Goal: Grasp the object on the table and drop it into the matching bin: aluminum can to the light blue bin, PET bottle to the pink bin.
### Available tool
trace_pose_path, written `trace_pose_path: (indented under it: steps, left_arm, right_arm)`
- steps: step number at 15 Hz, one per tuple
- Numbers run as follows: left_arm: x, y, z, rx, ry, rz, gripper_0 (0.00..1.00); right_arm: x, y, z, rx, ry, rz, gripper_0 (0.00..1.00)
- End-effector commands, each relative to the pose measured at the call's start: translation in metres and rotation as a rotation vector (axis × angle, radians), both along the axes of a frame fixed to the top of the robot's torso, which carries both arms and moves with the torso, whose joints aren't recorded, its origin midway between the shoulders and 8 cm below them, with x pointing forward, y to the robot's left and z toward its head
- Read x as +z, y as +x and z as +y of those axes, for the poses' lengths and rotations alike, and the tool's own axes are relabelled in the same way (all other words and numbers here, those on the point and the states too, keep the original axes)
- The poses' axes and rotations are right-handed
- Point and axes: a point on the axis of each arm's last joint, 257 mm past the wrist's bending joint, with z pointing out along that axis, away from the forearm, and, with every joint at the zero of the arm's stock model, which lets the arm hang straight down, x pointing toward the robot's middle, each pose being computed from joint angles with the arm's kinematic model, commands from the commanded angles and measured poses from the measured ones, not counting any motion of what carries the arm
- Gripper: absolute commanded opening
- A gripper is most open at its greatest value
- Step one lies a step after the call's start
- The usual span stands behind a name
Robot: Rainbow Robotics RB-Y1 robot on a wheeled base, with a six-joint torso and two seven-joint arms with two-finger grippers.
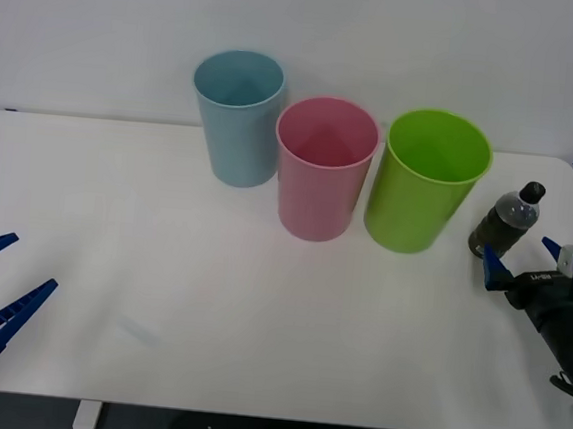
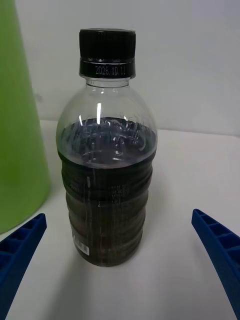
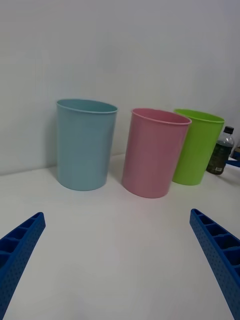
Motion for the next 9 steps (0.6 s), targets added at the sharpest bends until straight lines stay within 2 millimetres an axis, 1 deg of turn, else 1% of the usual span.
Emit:
trace_pose_path:
  steps: [1,3,5,9]
  left_arm:
    - [0.0,0.0,0.0,0.0,0.0,0.0,1.0]
    - [0.0,0.0,0.0,0.0,0.0,0.0,1.0]
    - [0.0,0.0,0.0,0.0,0.0,0.0,1.0]
    - [0.0,0.0,0.0,0.0,0.0,0.0,1.0]
  right_arm:
    - [-0.003,0.014,0.002,-0.005,-0.002,0.012,1.0]
    - [-0.003,0.024,0.005,-0.007,-0.003,0.018,1.0]
    - [-0.004,0.03,0.005,-0.013,-0.005,0.022,1.0]
    - [-0.005,0.046,0.014,-0.008,-0.003,0.036,1.0]
